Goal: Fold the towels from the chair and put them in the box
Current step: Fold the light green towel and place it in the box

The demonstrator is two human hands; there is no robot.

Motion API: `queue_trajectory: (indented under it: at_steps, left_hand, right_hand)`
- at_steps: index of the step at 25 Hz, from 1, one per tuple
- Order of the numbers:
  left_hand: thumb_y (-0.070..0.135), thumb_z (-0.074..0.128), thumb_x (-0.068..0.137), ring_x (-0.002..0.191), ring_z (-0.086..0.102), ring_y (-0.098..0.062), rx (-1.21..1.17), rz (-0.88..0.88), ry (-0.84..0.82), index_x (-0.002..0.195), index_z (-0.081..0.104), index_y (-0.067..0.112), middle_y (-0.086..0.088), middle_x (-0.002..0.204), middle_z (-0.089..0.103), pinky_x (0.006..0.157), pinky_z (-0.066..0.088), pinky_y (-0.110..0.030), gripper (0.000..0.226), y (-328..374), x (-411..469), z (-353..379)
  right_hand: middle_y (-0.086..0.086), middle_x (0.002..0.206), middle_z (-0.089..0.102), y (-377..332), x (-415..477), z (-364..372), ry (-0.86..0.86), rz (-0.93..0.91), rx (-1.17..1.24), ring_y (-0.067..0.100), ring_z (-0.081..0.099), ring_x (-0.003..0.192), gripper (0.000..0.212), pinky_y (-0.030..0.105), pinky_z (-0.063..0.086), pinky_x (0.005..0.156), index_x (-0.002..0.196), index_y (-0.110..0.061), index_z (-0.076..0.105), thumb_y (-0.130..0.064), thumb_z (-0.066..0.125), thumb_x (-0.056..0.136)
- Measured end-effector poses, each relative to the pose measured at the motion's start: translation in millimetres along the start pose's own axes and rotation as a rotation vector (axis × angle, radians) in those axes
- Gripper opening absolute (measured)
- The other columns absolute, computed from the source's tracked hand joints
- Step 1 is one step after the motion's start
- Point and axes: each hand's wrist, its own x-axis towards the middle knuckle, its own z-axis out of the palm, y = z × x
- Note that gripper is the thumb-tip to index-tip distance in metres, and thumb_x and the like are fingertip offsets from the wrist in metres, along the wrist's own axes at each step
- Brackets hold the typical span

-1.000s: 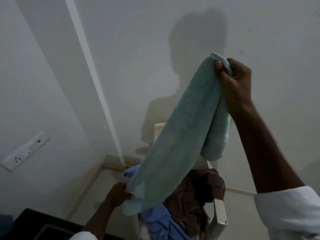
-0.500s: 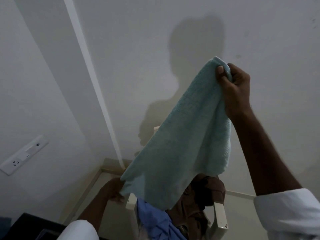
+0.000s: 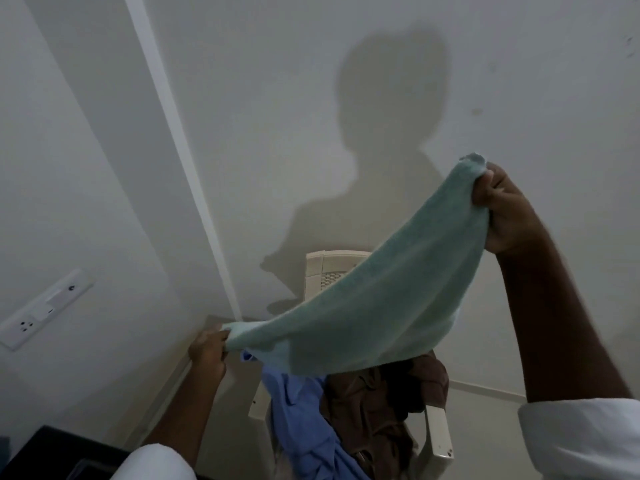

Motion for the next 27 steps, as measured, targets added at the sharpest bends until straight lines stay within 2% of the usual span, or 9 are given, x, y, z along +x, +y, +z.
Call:
queue_trajectory:
  at_steps: [3, 4, 7, 12, 16, 20, 23, 25, 27]
  left_hand:
    - [-0.003, 0.065, 0.086, 0.108, 0.062, -0.029, -0.02, 0.198, -0.06, 0.12, 0.067, 0.015, -0.014, 0.13, 0.062, 0.096, 0.05, -0.038, 0.039, 17, -20, 21]
    - [0.001, 0.069, 0.085, 0.108, 0.063, -0.028, 0.014, 0.234, -0.104, 0.117, 0.07, 0.016, -0.011, 0.127, 0.064, 0.096, 0.051, -0.037, 0.036, 26, -26, 31]
    - [0.01, 0.076, 0.083, 0.104, 0.067, -0.02, 0.149, 0.386, -0.249, 0.106, 0.076, 0.018, -0.005, 0.116, 0.07, 0.091, 0.056, -0.034, 0.025, 52, -63, 64]
    - [0.007, 0.073, 0.081, 0.095, 0.069, -0.003, 0.389, 0.709, -0.611, 0.099, 0.074, 0.016, 0.014, 0.097, 0.075, 0.085, 0.052, -0.018, 0.02, 71, -129, 113]
    - [-0.016, 0.057, 0.083, 0.091, 0.068, 0.002, 0.453, 0.725, -0.662, 0.102, 0.069, 0.024, 0.022, 0.093, 0.074, 0.082, 0.053, -0.017, 0.046, 70, -151, 125]
    - [-0.001, 0.05, 0.097, 0.099, 0.069, -0.011, 0.33, 0.604, -0.762, 0.109, 0.07, 0.018, 0.005, 0.103, 0.075, 0.087, 0.055, -0.026, 0.03, 70, -165, 130]
    - [0.016, 0.061, 0.095, 0.105, 0.069, -0.023, 0.289, 0.609, -0.803, 0.118, 0.068, 0.008, -0.008, 0.112, 0.073, 0.09, 0.057, -0.036, 0.024, 67, -175, 133]
    - [0.012, 0.068, 0.091, 0.101, 0.07, -0.024, 0.37, 0.758, -0.786, 0.115, 0.07, 0.01, -0.006, 0.107, 0.074, 0.088, 0.058, -0.039, 0.024, 66, -176, 134]
    - [0.012, 0.069, 0.09, 0.095, 0.071, -0.027, 0.423, 0.792, -0.806, 0.109, 0.072, 0.006, -0.01, 0.101, 0.075, 0.084, 0.058, -0.043, 0.02, 67, -171, 138]
  right_hand:
    - [-0.013, 0.071, 0.072, 10, -3, 4, -0.091, 0.099, -0.006, -0.002, 0.067, 0.063, 0.026, 0.014, 0.054, 0.058, 0.08, -0.03, 0.078, -0.055, 0.082, 0.073]
    - [-0.011, 0.071, 0.071, 18, -1, 9, -0.102, 0.116, -0.003, 0.0, 0.066, 0.063, 0.016, 0.015, 0.052, 0.057, 0.08, -0.026, 0.077, -0.042, 0.077, 0.083]
    - [0.0, 0.076, 0.059, 45, 4, 28, -0.25, 0.205, -0.119, 0.009, 0.057, 0.069, 0.024, 0.021, 0.045, 0.058, 0.081, -0.011, 0.064, -0.016, 0.048, 0.097]
    - [0.008, 0.086, 0.059, 86, 9, 62, -0.312, 0.282, -0.224, 0.018, 0.057, 0.08, 0.036, 0.032, 0.044, 0.068, 0.097, 0.006, 0.059, -0.029, 0.053, 0.103]
    - [-0.004, 0.074, 0.054, 109, 12, 71, -0.153, 0.26, -0.353, 0.009, 0.052, 0.069, 0.028, 0.027, 0.041, 0.062, 0.08, -0.012, 0.059, -0.03, 0.059, 0.102]
    - [-0.01, 0.066, 0.047, 122, 8, 72, -0.016, 0.231, -0.499, 0.004, 0.046, 0.061, 0.034, 0.028, 0.036, 0.059, 0.068, -0.023, 0.052, -0.032, 0.065, 0.099]
    - [-0.004, 0.072, 0.047, 125, 5, 70, 0.024, 0.205, -0.588, 0.007, 0.046, 0.066, 0.035, 0.033, 0.038, 0.064, 0.068, -0.022, 0.051, -0.041, 0.061, 0.095]
    - [0.007, 0.08, 0.055, 127, 1, 67, -0.026, 0.314, -0.507, 0.012, 0.055, 0.075, 0.045, 0.041, 0.048, 0.071, 0.081, -0.01, 0.058, -0.052, 0.055, 0.093]
    - [0.013, 0.104, 0.069, 131, -5, 60, -0.097, 0.516, -0.256, 0.02, 0.067, 0.096, 0.057, 0.053, 0.055, 0.091, 0.11, -0.008, 0.063, -0.061, 0.055, 0.092]
